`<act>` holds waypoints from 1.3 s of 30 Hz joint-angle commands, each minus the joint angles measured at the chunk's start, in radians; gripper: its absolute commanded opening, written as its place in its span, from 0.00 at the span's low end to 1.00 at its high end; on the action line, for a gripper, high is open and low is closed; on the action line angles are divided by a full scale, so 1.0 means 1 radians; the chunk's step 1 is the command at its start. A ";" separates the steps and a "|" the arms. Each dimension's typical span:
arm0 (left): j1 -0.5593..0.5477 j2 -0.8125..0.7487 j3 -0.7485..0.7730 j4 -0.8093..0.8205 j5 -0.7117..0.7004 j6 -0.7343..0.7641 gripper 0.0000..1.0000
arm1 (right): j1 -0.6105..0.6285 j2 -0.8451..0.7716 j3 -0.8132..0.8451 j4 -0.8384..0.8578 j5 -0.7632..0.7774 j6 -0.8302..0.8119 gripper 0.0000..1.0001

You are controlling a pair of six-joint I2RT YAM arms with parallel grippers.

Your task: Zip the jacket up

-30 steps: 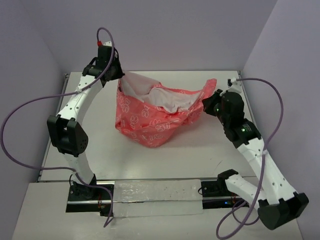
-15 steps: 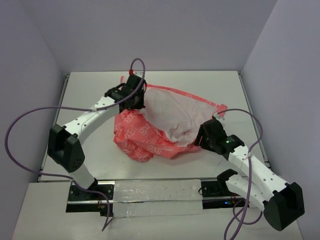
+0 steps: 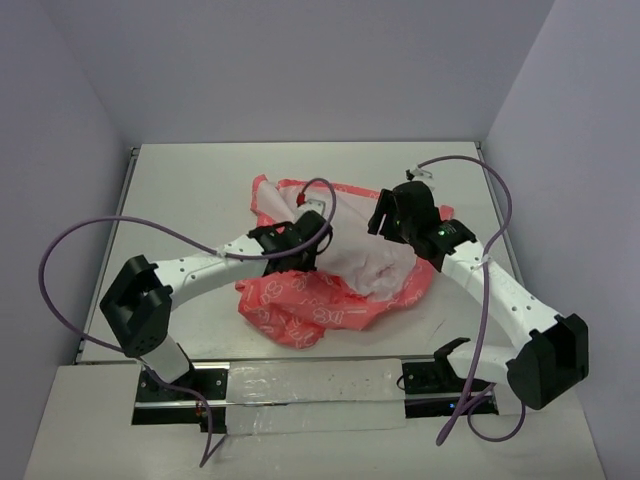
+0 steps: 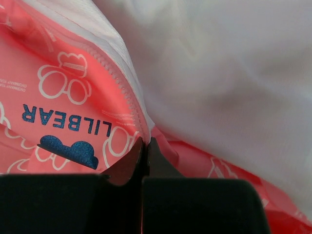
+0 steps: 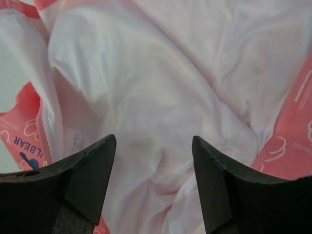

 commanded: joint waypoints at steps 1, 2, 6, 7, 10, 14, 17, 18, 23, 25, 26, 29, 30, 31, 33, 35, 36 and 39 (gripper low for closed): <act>-0.131 -0.050 -0.046 0.000 -0.143 -0.078 0.10 | 0.006 -0.036 -0.026 0.026 0.007 -0.029 0.72; -0.141 -0.050 -0.050 -0.009 -0.146 -0.091 0.17 | 0.006 -0.038 -0.029 0.024 0.014 -0.031 0.72; -0.142 -0.083 -0.020 -0.089 -0.185 -0.149 0.93 | -0.014 -0.048 -0.032 0.006 0.047 -0.042 0.72; -0.134 -0.101 -0.005 -0.100 -0.194 -0.154 0.95 | -0.023 -0.056 -0.035 0.005 0.048 -0.042 0.72; -0.050 -0.171 0.009 -0.088 -0.145 -0.154 0.94 | -0.057 -0.097 -0.060 0.008 0.035 -0.040 0.72; 0.174 -0.328 -0.069 0.023 -0.023 -0.171 0.90 | -0.095 -0.158 -0.104 0.012 0.011 -0.052 0.72; 0.317 -0.391 -0.153 0.106 0.081 -0.221 0.88 | -0.099 -0.182 -0.114 0.004 0.003 -0.057 0.71; 0.390 -0.402 -0.183 0.151 0.133 -0.239 0.88 | -0.099 -0.189 -0.116 0.003 -0.007 -0.057 0.71; 0.703 -0.278 -0.165 0.422 0.485 -0.224 0.88 | -0.099 -0.204 -0.117 0.009 -0.062 -0.050 0.71; 0.749 -0.150 -0.099 0.425 0.536 -0.195 0.88 | -0.099 -0.205 -0.115 0.001 -0.066 -0.046 0.71; 0.754 -0.092 -0.036 0.426 0.565 -0.148 0.89 | -0.099 -0.210 -0.118 -0.002 -0.066 -0.044 0.71; 0.756 0.041 0.061 0.443 0.640 -0.055 0.92 | -0.099 -0.221 -0.132 -0.004 -0.058 -0.037 0.71; 0.756 0.094 0.077 0.452 0.692 -0.042 0.94 | -0.099 -0.222 -0.132 -0.007 -0.057 -0.036 0.71; 0.756 0.121 0.102 0.473 0.730 -0.028 0.94 | -0.099 -0.224 -0.135 -0.010 -0.060 -0.034 0.71; 0.757 0.187 0.123 0.495 0.761 -0.007 0.95 | -0.099 -0.218 -0.138 -0.008 -0.066 -0.037 0.71; 0.759 0.243 0.155 0.502 0.800 0.006 0.95 | -0.099 -0.214 -0.136 -0.011 -0.067 -0.040 0.71; 0.760 0.269 0.168 0.495 0.802 0.015 0.95 | -0.099 -0.210 -0.135 -0.013 -0.069 -0.040 0.71; 0.759 0.291 0.165 0.505 0.787 0.025 0.96 | -0.099 -0.201 -0.136 -0.014 -0.075 -0.036 0.71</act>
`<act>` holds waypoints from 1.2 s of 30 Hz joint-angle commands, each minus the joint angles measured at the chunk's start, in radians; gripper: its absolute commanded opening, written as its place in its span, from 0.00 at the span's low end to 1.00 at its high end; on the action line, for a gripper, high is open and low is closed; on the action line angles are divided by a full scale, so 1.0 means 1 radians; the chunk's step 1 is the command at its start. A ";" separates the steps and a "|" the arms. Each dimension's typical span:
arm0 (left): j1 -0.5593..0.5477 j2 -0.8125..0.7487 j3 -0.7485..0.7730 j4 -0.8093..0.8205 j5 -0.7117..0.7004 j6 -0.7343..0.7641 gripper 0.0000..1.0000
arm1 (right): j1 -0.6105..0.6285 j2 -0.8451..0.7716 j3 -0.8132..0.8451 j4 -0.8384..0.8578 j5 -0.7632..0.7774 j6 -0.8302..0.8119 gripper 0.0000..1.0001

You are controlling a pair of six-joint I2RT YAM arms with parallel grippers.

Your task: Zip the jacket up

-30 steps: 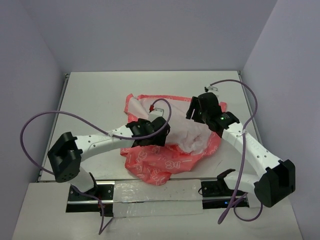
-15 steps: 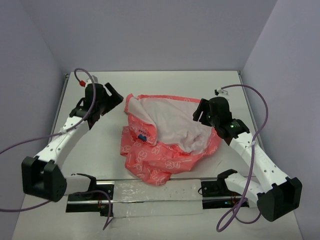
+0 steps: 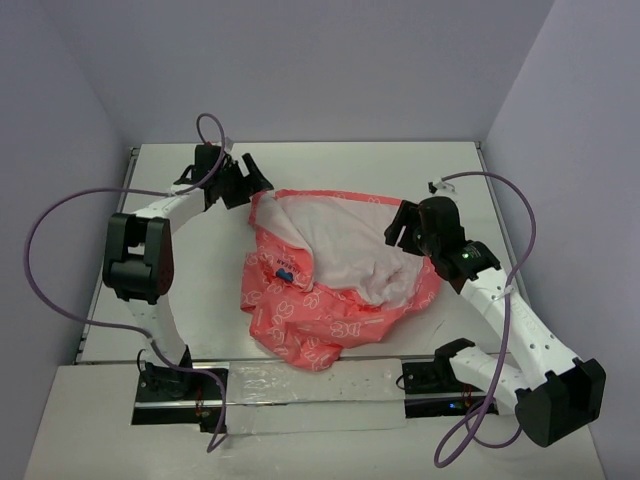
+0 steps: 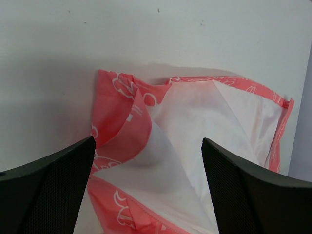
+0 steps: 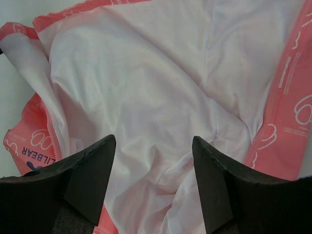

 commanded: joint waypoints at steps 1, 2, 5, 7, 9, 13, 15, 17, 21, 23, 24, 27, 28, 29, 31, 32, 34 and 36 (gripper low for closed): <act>0.001 0.021 0.032 0.080 0.068 0.055 0.96 | -0.003 0.000 -0.007 0.006 -0.014 0.005 0.71; 0.001 0.023 0.019 0.090 0.068 0.053 0.96 | -0.002 -0.001 -0.010 0.009 -0.019 0.005 0.71; 0.001 0.037 0.000 0.117 0.046 0.037 0.95 | -0.001 0.005 -0.010 0.003 -0.021 0.001 0.71; 0.001 0.062 0.015 0.097 0.041 0.035 0.93 | -0.001 0.009 -0.001 -0.011 -0.013 -0.004 0.71; 0.000 0.075 0.018 0.099 0.085 0.025 0.84 | -0.001 0.005 0.006 -0.028 -0.005 -0.004 0.71; -0.010 0.019 -0.030 0.119 0.132 -0.001 0.57 | 0.000 -0.013 -0.006 -0.018 0.000 0.007 0.71; -0.011 -0.012 -0.033 0.089 0.129 -0.017 0.29 | -0.001 -0.010 -0.008 -0.016 -0.003 0.008 0.71; -0.014 -0.075 -0.040 0.054 0.138 -0.044 0.00 | -0.001 -0.003 -0.009 -0.015 -0.008 0.007 0.71; -0.071 -0.188 -0.022 0.010 0.107 -0.066 0.00 | 0.000 0.001 -0.008 -0.016 -0.006 0.008 0.71; -0.133 -0.204 0.050 -0.087 0.060 -0.086 0.00 | 0.000 -0.002 -0.004 -0.021 -0.009 0.006 0.71; -0.155 -0.199 0.062 -0.127 0.053 -0.106 0.00 | 0.001 -0.002 -0.003 -0.022 -0.010 0.002 0.71; -0.304 -0.141 0.235 -0.268 -0.106 -0.263 0.00 | 0.002 -0.022 -0.018 -0.008 -0.026 -0.003 0.71; -0.350 -0.130 0.254 -0.266 -0.178 -0.320 0.00 | 0.003 -0.030 -0.026 -0.003 -0.018 0.005 0.71; -0.380 -0.125 0.263 -0.258 -0.229 -0.364 0.00 | 0.004 -0.036 -0.032 0.001 -0.010 0.012 0.71; -0.439 -0.097 0.282 -0.189 -0.243 -0.414 0.30 | 0.004 -0.056 -0.048 0.000 0.018 0.033 0.71; -0.466 -0.071 0.303 -0.144 -0.245 -0.447 0.51 | 0.004 -0.072 -0.059 -0.001 0.033 0.043 0.71; -0.487 0.015 0.401 -0.160 -0.174 -0.439 0.77 | 0.004 -0.096 -0.078 0.000 0.036 0.042 0.72; -0.501 0.094 0.545 -0.255 -0.151 -0.392 0.88 | 0.005 -0.115 -0.101 -0.007 0.037 0.030 0.72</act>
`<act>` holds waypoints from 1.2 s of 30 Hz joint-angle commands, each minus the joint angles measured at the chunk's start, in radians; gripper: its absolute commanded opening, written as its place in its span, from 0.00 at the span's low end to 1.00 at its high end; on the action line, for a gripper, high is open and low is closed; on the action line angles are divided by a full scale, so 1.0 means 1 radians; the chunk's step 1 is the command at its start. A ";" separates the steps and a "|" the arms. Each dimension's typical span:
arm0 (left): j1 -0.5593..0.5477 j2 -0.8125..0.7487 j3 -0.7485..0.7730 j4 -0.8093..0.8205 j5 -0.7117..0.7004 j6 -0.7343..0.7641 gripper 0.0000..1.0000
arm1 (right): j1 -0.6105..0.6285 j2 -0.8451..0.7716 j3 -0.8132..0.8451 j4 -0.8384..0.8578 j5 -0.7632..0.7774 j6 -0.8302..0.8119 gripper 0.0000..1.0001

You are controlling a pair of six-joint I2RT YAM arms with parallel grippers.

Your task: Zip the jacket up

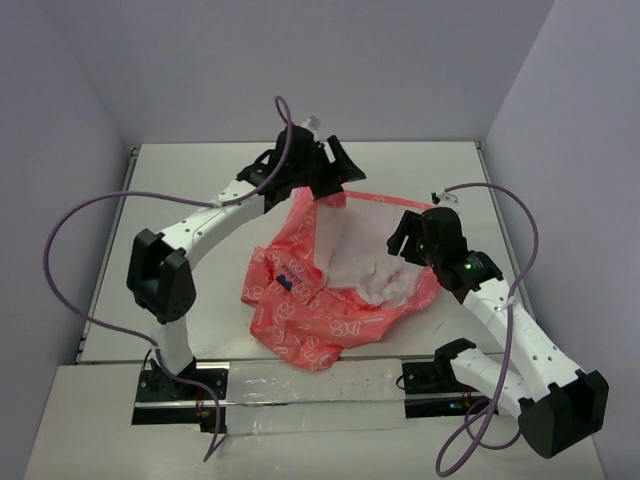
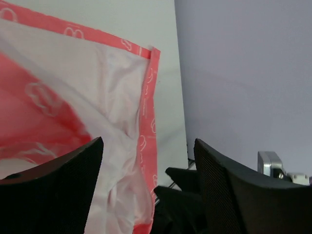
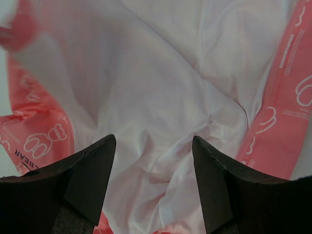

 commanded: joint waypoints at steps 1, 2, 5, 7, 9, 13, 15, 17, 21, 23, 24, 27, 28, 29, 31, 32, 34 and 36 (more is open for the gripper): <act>-0.018 0.168 0.251 -0.106 0.000 -0.010 0.95 | 0.004 -0.060 -0.040 0.005 0.038 0.001 0.72; -0.029 0.166 0.277 -0.140 -0.026 0.015 0.99 | 0.004 -0.062 -0.046 0.000 0.043 0.000 0.72; -0.054 0.109 0.273 -0.188 -0.113 0.112 0.99 | 0.004 -0.064 -0.072 0.008 0.043 -0.004 0.72; -0.062 0.025 0.192 -0.190 -0.173 0.143 0.99 | 0.006 -0.057 -0.078 0.021 0.033 -0.005 0.72; -0.060 -0.082 0.109 -0.176 -0.203 0.145 0.99 | 0.015 -0.042 -0.070 0.027 0.030 -0.008 0.72; -0.056 -0.273 -0.175 -0.142 -0.309 0.110 0.94 | 0.111 0.042 -0.002 0.038 0.074 -0.010 0.72; -0.054 -0.331 -0.326 -0.159 -0.352 0.059 0.93 | 0.206 0.112 0.067 0.037 0.114 -0.031 0.72; -0.055 -0.409 -0.446 -0.166 -0.380 0.016 0.93 | 0.247 0.184 0.129 0.012 0.174 -0.038 0.73; -0.057 -0.641 -0.791 -0.119 -0.380 -0.132 0.98 | 0.316 0.394 0.270 -0.011 0.235 -0.019 0.74; -0.056 -0.738 -0.894 -0.089 -0.376 -0.172 0.99 | 0.317 0.480 0.331 0.002 0.221 -0.014 0.74; -0.055 -0.751 -0.936 -0.082 -0.377 -0.191 0.99 | 0.320 0.545 0.382 0.007 0.213 -0.012 0.74; -0.054 -0.760 -0.983 -0.020 -0.380 -0.201 0.99 | 0.320 0.684 0.492 -0.009 0.191 0.007 0.76; -0.054 -0.751 -0.993 -0.008 -0.374 -0.201 0.99 | 0.320 0.728 0.526 -0.016 0.190 0.014 0.76; -0.053 -0.738 -1.001 0.011 -0.362 -0.201 0.99 | 0.320 0.778 0.564 -0.031 0.188 0.024 0.76; -0.053 -0.685 -1.015 0.092 -0.330 -0.211 0.99 | 0.319 0.869 0.632 -0.053 0.183 0.044 0.77; -0.054 -0.662 -1.026 0.110 -0.315 -0.224 0.99 | 0.319 0.911 0.655 -0.053 0.181 0.053 0.77; -0.055 -0.617 -1.038 0.132 -0.310 -0.237 0.98 | 0.317 0.965 0.676 -0.047 0.168 0.077 0.77; -0.055 -0.596 -1.064 0.182 -0.310 -0.248 0.94 | 0.316 1.001 0.691 -0.022 0.141 0.091 0.77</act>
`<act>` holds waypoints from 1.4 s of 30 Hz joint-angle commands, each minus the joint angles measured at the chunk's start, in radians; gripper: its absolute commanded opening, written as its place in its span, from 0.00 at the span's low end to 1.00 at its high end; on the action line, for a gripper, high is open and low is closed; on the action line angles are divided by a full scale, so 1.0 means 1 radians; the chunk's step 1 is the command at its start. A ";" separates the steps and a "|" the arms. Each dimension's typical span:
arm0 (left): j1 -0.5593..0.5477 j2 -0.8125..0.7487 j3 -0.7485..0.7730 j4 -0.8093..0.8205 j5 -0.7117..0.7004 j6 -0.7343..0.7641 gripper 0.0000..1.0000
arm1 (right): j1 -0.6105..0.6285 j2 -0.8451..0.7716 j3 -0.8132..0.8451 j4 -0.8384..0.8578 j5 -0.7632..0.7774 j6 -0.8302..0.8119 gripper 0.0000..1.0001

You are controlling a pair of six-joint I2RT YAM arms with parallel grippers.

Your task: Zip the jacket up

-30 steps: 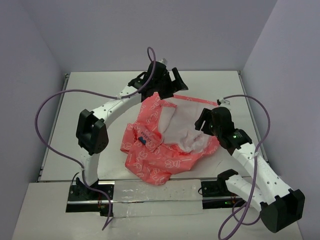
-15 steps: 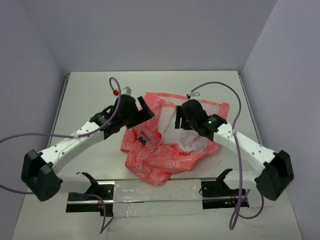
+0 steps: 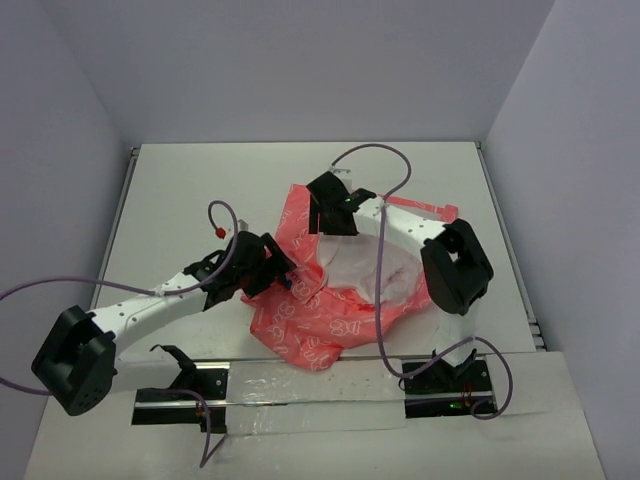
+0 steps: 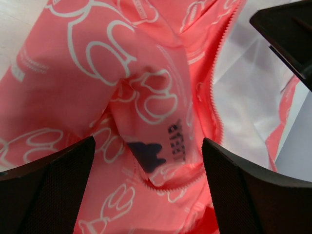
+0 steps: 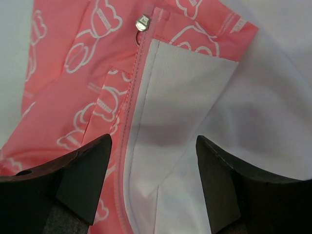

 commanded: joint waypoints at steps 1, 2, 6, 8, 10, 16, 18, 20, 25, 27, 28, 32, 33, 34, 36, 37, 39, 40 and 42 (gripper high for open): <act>-0.001 0.058 -0.060 0.167 0.029 -0.046 0.90 | -0.001 0.071 0.061 0.010 -0.035 0.064 0.77; -0.002 0.069 -0.077 0.194 0.037 -0.050 0.85 | -0.001 0.089 0.066 0.014 -0.035 0.074 0.77; -0.005 0.107 -0.101 0.226 0.055 -0.077 0.34 | -0.001 0.122 0.086 0.000 0.005 0.107 0.71; -0.009 0.097 -0.111 0.211 0.040 -0.089 0.00 | -0.001 0.122 0.077 -0.004 0.043 0.119 0.59; -0.009 0.070 -0.118 0.199 0.027 -0.087 0.00 | -0.001 0.102 0.061 -0.009 0.074 0.125 0.48; -0.010 0.005 -0.103 0.084 -0.066 -0.072 0.00 | -0.001 -0.034 -0.020 0.011 0.134 0.126 0.20; -0.006 -0.012 -0.089 0.031 -0.113 -0.053 0.00 | -0.002 -0.073 -0.038 0.011 0.152 0.122 0.20; 0.011 -0.045 -0.092 0.012 -0.116 -0.031 0.00 | -0.005 -0.098 -0.061 0.016 0.164 0.122 0.21; 0.075 -0.187 -0.175 0.021 -0.077 -0.027 0.00 | -0.015 -0.170 -0.214 0.091 0.177 0.166 0.20; 0.081 -0.226 -0.194 0.025 -0.071 -0.027 0.00 | -0.015 -0.214 -0.304 0.147 0.175 0.210 0.27; 0.084 -0.248 -0.205 0.031 -0.062 -0.027 0.00 | -0.015 -0.252 -0.399 0.212 0.170 0.221 0.32; 0.086 -0.256 -0.202 0.023 -0.049 -0.016 0.00 | -0.015 -0.368 -0.618 0.333 0.181 0.284 0.61; 0.086 -0.245 -0.198 0.021 -0.046 -0.014 0.00 | -0.015 -0.392 -0.646 0.344 0.181 0.285 0.63; 0.086 -0.233 -0.193 0.025 -0.042 -0.007 0.00 | -0.015 -0.407 -0.658 0.346 0.178 0.279 0.63; 0.086 -0.221 -0.182 0.032 -0.037 0.005 0.00 | -0.015 -0.416 -0.642 0.326 0.179 0.272 0.64; 0.086 -0.212 -0.176 0.037 -0.034 0.011 0.00 | -0.016 -0.422 -0.623 0.306 0.179 0.264 0.64; 0.086 -0.200 -0.166 0.036 -0.034 0.017 0.00 | -0.018 -0.431 -0.591 0.288 0.171 0.250 0.65; 0.085 -0.200 -0.158 0.032 -0.035 0.023 0.00 | -0.022 -0.432 -0.561 0.278 0.161 0.247 0.66; 0.085 -0.203 -0.151 0.029 -0.036 0.029 0.00 | -0.036 -0.428 -0.527 0.266 0.127 0.243 0.67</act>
